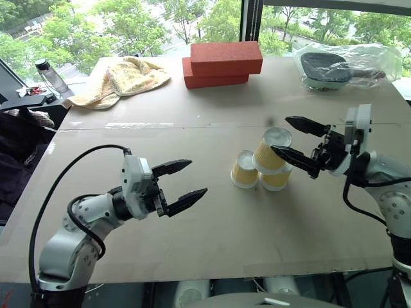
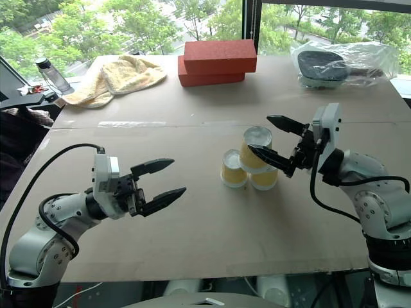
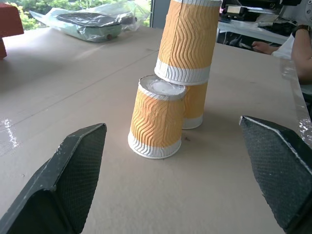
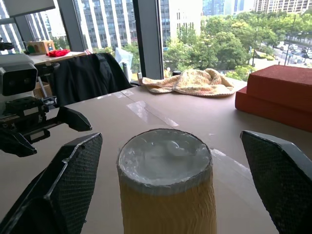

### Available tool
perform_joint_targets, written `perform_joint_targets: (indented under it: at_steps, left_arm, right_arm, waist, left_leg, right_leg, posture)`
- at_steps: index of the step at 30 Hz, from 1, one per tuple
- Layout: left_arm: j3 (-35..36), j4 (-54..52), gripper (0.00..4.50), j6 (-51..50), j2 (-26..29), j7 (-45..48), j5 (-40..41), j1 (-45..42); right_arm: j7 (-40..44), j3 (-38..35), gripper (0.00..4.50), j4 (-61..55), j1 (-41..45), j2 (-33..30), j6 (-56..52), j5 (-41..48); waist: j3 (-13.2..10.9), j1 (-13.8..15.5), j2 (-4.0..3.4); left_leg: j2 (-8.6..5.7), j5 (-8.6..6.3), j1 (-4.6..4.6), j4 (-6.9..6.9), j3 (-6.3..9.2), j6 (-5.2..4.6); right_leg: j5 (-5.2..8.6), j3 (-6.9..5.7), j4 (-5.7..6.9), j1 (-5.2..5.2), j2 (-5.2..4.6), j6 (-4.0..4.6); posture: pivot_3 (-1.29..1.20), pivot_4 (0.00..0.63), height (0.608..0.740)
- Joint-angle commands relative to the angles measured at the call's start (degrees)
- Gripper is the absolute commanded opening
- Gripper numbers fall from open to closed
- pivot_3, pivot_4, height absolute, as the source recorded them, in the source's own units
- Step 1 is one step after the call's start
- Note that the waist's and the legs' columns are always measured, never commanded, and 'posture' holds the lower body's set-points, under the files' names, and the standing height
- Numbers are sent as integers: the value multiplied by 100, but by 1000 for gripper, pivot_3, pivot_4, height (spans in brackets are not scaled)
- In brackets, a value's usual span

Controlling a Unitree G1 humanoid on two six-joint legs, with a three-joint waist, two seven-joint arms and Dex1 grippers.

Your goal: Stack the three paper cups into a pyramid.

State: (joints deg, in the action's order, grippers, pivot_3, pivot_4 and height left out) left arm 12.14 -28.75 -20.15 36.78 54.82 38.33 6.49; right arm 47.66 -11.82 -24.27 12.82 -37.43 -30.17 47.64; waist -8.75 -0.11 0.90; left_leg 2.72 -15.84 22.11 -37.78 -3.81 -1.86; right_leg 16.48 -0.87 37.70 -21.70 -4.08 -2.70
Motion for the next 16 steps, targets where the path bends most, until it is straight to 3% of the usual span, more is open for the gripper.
perform_joint_targets:
  at_steps: [1, 3, 8, 11, 16]
  left_arm:
    - [251, -139, 4500, 194, -48, 35, 113, 291]
    - [282, -163, 4500, 170, -144, -95, 134, 484]
    - [-139, 185, 4500, 510, -481, -749, -927, 1057]
    - [-401, 546, 4500, 864, -684, -1082, -1578, 1260]
    - [-553, 1078, 4500, 1177, -822, -1189, -1956, 1471]
  right_arm:
    - [609, -883, 4465, -183, -820, -375, 172, 206]
    - [1064, -1265, 4465, -49, -1391, -383, 345, 354]
    - [1716, -1224, 4465, 1125, -2421, -57, 1760, -796]
    - [1838, -939, 4465, 1971, -2526, 237, 2770, -1532]
    - [1881, -679, 4465, 3001, -2223, 619, 3769, -2025]
  waist:
    - [0, 12, 0]
    - [0, 17, 0]
    - [8, -9, 8]
    - [8, -33, 6]
    - [11, -56, 2]
  left_leg:
    - [0, 0, 1, 0, 0, 0]
    - [0, -1, 2, 1, 1, -2]
    - [1, -2, -19, 2, -3, -4]
    - [-1, -2, -28, 2, -19, -4]
    - [2, -2, -32, 1, -28, -4]
  right_leg:
    - [0, 0, -3, 0, 0, 0]
    - [0, 0, -5, 0, 0, 0]
    - [1, 7, 0, 15, 3, 2]
    - [2, 14, 3, 14, 7, 3]
    - [2, 14, 7, 11, 8, 4]
  posture:
    - [0, 150, 730]
    - [0, 150, 730]
    - [0, 150, 730]
    - [0, 150, 730]
    - [0, 150, 730]
